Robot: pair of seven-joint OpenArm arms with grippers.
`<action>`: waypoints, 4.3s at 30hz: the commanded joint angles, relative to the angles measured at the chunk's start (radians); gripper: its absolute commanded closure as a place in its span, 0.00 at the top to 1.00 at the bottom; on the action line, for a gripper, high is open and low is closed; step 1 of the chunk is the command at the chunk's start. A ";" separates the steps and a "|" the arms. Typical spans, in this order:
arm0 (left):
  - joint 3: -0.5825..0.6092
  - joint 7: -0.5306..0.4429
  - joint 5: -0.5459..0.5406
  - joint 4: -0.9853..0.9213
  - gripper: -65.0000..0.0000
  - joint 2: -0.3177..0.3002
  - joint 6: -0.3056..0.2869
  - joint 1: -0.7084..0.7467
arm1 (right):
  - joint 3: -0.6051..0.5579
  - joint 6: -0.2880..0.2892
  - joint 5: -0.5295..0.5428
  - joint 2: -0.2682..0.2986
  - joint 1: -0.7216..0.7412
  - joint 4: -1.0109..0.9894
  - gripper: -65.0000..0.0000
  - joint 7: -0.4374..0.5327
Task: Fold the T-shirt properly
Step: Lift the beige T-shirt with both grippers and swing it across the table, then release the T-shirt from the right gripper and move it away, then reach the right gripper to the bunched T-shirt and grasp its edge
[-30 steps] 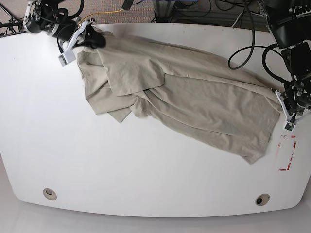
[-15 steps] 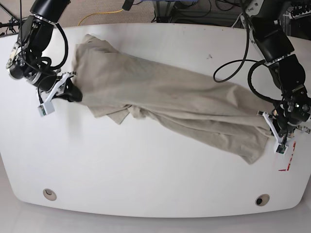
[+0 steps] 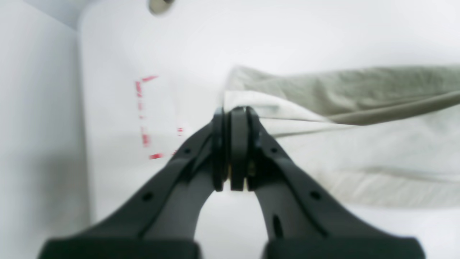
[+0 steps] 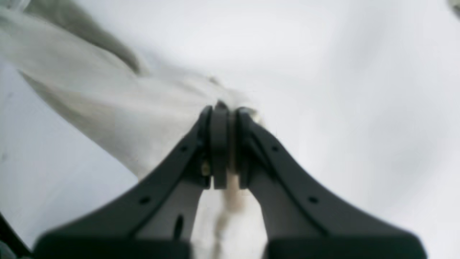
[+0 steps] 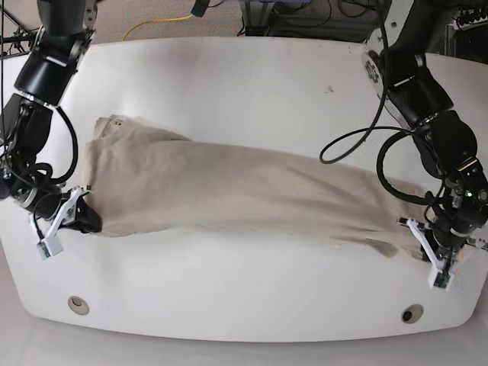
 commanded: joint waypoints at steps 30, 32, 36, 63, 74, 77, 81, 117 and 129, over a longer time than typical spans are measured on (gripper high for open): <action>0.019 0.094 -0.008 0.081 0.00 -0.067 0.007 -0.717 | -0.662 0.000 0.021 0.157 0.964 -0.278 0.04 0.020; 0.019 0.100 -0.011 0.081 0.00 -0.067 0.007 -0.709 | -0.660 0.000 0.023 0.160 0.964 -0.276 0.04 0.010; 0.019 0.102 -0.011 0.107 0.00 -0.067 0.007 -0.622 | -0.620 0.000 0.041 0.197 0.964 -0.271 0.04 -0.017; -0.133 0.100 -0.013 0.294 0.00 -0.170 0.007 0.254 | -0.296 0.000 0.055 0.098 0.200 -0.150 0.21 0.164; -0.307 0.097 -0.008 0.294 0.00 -0.253 0.007 0.494 | -0.296 0.000 -0.387 -0.208 0.189 -0.150 0.62 0.244; -0.354 0.097 -0.007 0.294 0.00 -0.253 0.007 0.552 | -0.298 0.000 -0.524 -0.304 0.193 -0.150 0.63 0.287; -0.413 0.097 -0.007 0.295 0.00 -0.256 0.007 0.647 | -0.298 0.000 -0.679 -0.419 0.193 -0.152 0.63 0.333; -0.559 0.094 -0.013 0.291 0.00 -0.201 0.007 0.903 | -0.652 0.000 -0.652 -0.618 0.178 -0.328 0.62 0.483; -0.539 0.094 -0.013 0.289 0.00 -0.201 0.007 0.902 | -0.652 0.000 -0.645 -0.627 0.292 -0.660 0.62 0.650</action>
